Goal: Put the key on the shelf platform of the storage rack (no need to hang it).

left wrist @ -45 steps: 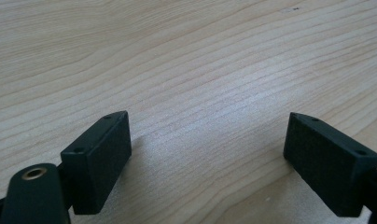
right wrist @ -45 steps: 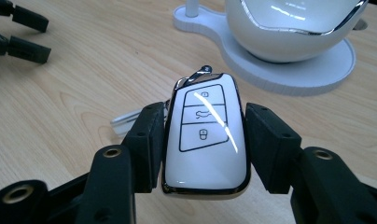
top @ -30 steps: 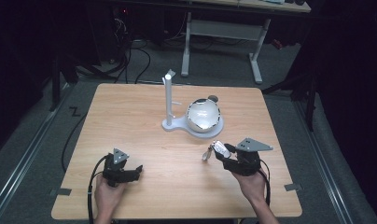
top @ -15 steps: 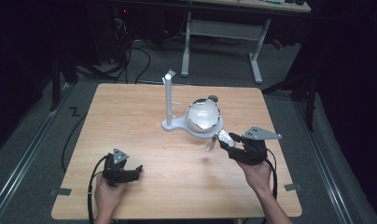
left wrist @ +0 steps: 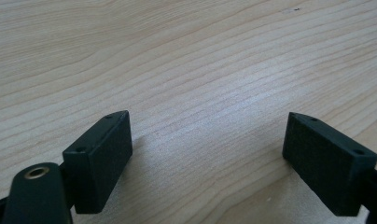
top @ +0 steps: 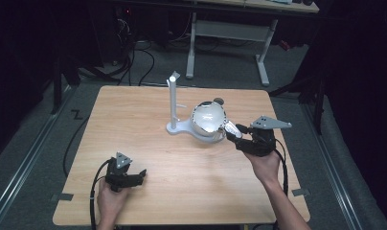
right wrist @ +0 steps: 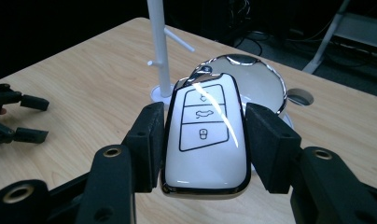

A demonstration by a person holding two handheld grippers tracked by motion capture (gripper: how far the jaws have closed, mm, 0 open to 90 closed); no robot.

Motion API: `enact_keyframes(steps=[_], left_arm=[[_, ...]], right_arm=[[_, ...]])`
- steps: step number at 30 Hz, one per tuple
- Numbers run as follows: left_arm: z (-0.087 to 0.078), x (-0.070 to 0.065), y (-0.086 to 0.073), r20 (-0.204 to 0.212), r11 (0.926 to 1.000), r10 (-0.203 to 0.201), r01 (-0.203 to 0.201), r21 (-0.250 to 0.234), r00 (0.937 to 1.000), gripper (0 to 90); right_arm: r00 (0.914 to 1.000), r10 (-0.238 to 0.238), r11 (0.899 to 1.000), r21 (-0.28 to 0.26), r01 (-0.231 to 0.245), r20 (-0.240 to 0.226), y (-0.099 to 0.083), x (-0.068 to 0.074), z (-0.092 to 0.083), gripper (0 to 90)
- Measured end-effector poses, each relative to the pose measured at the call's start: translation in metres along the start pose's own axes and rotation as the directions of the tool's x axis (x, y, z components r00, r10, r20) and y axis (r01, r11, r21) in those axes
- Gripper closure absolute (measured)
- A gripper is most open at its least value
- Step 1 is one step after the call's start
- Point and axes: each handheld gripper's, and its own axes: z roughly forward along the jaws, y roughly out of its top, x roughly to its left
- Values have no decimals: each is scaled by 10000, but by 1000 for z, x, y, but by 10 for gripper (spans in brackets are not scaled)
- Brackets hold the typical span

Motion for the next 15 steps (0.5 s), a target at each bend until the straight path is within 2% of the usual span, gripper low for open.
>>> enact_keyframes(steps=[8, 15], left_arm=[[0, 0, 0, 4, 10000, 5, -5, -5, 10000, 163], [0, 0, 0, 0, 10000, 5, -5, -5, 10000, 164]], right_arm=[[9997, 241, 9997, -40, -241, -77, 17, -11, 9, 498], [9987, 481, 9988, -115, -479, 169, 28, -21, 16, 498]])
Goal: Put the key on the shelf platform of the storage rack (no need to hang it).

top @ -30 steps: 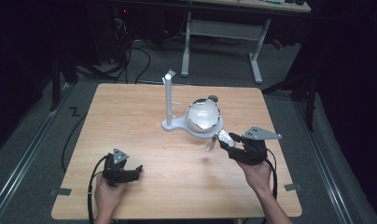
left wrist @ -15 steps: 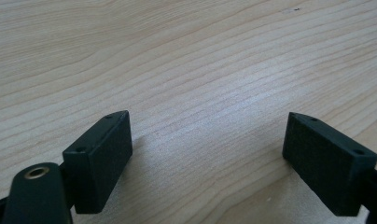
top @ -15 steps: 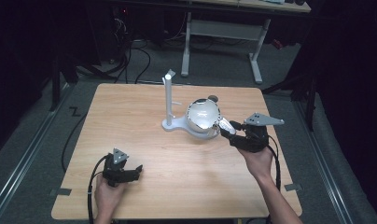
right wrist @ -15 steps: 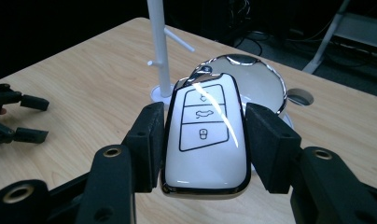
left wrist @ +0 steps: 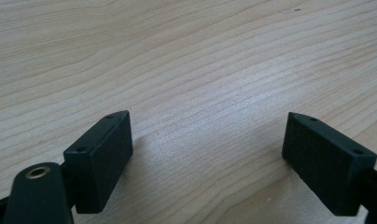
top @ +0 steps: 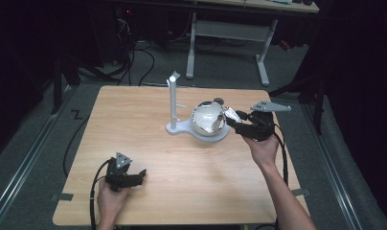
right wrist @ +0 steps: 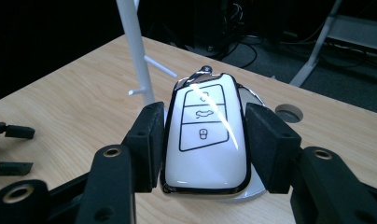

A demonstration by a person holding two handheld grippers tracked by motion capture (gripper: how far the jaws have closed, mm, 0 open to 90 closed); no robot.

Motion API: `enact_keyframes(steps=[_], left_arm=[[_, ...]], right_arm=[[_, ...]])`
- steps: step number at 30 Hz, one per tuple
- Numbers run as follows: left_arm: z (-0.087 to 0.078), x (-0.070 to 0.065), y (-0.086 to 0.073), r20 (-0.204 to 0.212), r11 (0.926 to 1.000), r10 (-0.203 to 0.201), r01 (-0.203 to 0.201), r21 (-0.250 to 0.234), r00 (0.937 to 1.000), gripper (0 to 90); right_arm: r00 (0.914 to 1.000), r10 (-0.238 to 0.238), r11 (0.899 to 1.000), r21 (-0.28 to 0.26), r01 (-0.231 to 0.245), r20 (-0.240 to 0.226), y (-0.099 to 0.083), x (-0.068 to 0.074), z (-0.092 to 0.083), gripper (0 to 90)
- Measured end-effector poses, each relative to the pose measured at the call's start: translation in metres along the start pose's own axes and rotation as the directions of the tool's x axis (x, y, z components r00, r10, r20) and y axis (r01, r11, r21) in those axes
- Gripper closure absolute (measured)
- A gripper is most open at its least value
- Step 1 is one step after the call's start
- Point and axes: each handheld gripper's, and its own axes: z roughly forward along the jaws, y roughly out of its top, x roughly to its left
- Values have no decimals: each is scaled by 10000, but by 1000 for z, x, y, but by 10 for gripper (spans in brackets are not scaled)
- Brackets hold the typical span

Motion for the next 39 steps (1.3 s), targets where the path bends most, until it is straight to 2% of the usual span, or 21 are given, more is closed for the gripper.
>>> enact_keyframes(steps=[7, 14, 15, 29, 39], left_arm=[[0, 0, 0, 7, 10000, 8, -8, 1, 10000, 164], [0, 0, 0, 1, 10000, -6, 6, -3, 10000, 164], [0, 0, 0, -2, 10000, -5, 5, -4, 10000, 164], [0, 1, 0, 25, 10000, 55, -55, -29, 10000, 170], [0, 1, 0, 20, 10000, 35, -35, -32, 10000, 170]], right_arm=[[9998, 111, 9999, -35, -111, 160, 8, -7, 9, 498], [9996, 47, 9998, 177, -52, 270, 10, -8, 20, 498], [9996, 79, 9996, 251, -85, 257, 10, -8, 26, 498], [9995, 209, 9979, 603, -222, 220, 0, -5, 63, 497], [9994, 281, 9959, 850, -295, 177, -10, -6, 82, 495]])
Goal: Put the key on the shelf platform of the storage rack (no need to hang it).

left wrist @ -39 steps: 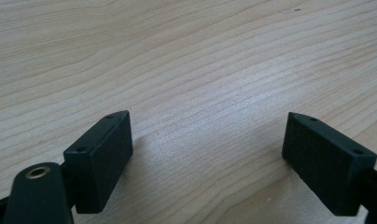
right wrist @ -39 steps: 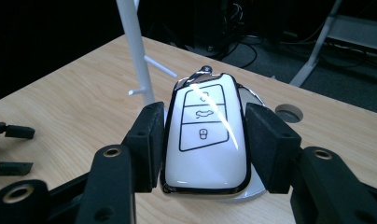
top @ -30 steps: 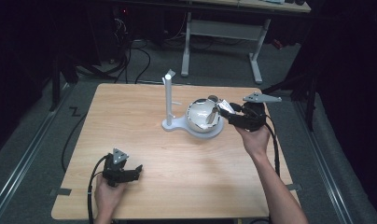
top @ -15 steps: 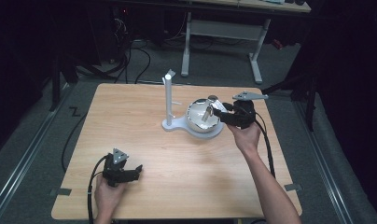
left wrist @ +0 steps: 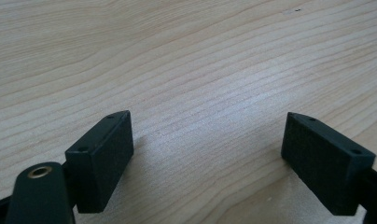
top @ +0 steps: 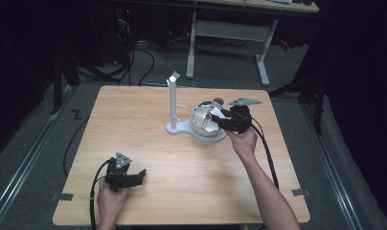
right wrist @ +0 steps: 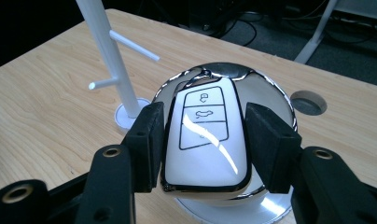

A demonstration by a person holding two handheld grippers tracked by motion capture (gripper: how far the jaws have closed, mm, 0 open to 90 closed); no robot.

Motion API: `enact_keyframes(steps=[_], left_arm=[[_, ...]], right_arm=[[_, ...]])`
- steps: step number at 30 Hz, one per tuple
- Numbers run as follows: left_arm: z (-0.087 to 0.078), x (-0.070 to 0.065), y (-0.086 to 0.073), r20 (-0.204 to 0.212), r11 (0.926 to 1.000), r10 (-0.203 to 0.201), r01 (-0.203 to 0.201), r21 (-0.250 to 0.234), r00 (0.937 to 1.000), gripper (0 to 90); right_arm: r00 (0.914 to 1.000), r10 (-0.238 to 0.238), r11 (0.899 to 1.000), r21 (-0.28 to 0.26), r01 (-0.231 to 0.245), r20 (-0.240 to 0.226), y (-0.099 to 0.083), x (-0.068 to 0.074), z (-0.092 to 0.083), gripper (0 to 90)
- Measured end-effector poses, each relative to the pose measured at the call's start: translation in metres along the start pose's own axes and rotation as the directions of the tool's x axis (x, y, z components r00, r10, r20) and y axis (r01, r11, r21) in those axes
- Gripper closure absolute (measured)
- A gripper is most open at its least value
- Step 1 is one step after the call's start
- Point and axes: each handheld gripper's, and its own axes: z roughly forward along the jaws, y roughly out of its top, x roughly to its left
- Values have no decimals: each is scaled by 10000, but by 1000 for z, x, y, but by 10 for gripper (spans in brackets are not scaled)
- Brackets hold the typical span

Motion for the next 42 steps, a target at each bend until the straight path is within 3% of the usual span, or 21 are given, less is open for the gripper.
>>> enact_keyframes(steps=[6, 13, 30, 36, 42], left_arm=[[0, 0, 0, 8, 10000, 20, -20, 3, 10000, 170], [0, 0, 0, 5, 10000, 20, -20, -2, 10000, 170], [0, 0, 0, 10, 10000, 31, -31, 1, 10000, 170], [0, 0, 0, 11, 10000, 36, -36, 3, 10000, 170], [0, 0, 0, 9, 10000, 30, -30, 3, 10000, 170]], right_arm=[[10000, 32, 10000, 94, -32, 16, -2, -2, 7, 495], [9997, -5, 9980, 630, -9, 227, -7, -4, 18, 495], [9981, 548, 9963, 643, -565, 276, -9, -11, 35, 493], [9954, 692, 9944, 756, -742, 667, -9, -18, 39, 494], [9942, 554, 9945, 836, -631, 918, -10, -18, 43, 491]])
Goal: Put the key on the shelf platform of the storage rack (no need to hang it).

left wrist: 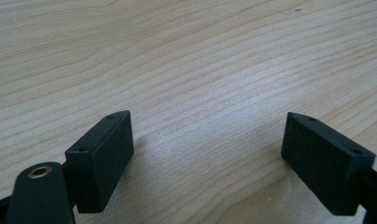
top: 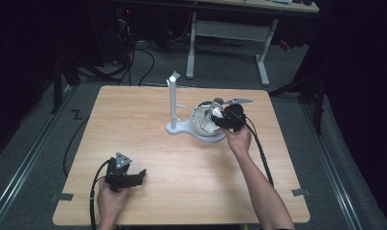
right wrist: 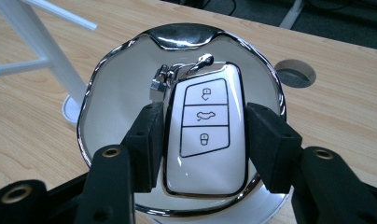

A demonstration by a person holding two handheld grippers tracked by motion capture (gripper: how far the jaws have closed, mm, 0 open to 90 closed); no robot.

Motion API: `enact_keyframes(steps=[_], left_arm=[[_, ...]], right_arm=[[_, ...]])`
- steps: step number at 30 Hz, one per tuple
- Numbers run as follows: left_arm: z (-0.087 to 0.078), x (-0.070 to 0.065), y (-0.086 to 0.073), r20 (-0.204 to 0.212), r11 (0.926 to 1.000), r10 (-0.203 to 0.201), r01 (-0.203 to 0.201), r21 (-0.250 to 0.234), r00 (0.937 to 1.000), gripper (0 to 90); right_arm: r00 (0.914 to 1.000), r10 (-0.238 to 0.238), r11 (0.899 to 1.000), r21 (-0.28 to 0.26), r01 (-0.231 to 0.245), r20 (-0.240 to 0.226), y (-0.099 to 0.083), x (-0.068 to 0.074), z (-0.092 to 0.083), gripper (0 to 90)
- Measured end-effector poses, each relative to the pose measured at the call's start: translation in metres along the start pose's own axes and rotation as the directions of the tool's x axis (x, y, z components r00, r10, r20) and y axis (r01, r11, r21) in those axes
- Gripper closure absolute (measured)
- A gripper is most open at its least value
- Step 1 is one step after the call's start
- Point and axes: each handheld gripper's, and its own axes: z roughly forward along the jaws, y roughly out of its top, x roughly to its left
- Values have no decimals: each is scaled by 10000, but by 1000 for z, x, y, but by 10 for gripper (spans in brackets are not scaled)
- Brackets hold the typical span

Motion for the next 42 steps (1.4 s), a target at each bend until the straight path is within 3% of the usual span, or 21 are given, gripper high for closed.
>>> enact_keyframes(steps=[5, 10, 23, 29, 42], left_arm=[[0, 0, 0, -2, 10000, -2, 2, -4, 10000, 170], [0, 0, 0, -1, 10000, -4, 4, -1, 10000, 170], [0, 0, 0, 0, 10000, 3, -3, -9, 10000, 170], [0, 0, 0, 2, 10000, 5, -5, -6, 10000, 170], [0, 0, 0, -21, 10000, -34, 34, -5, 10000, 170]], right_arm=[[9999, -145, 9994, 314, 145, 0, -2, 0, 3, 456], [9996, -183, 9997, 172, 186, -192, -1, 0, -1, 428], [9983, -576, 9981, -195, 576, -7, -1, 2, -23, 446], [9994, -333, 9982, -493, 330, -57, -6, -2, -32, 471], [9997, -33, 9985, -555, 21, -232, -13, -12, -53, 477]])
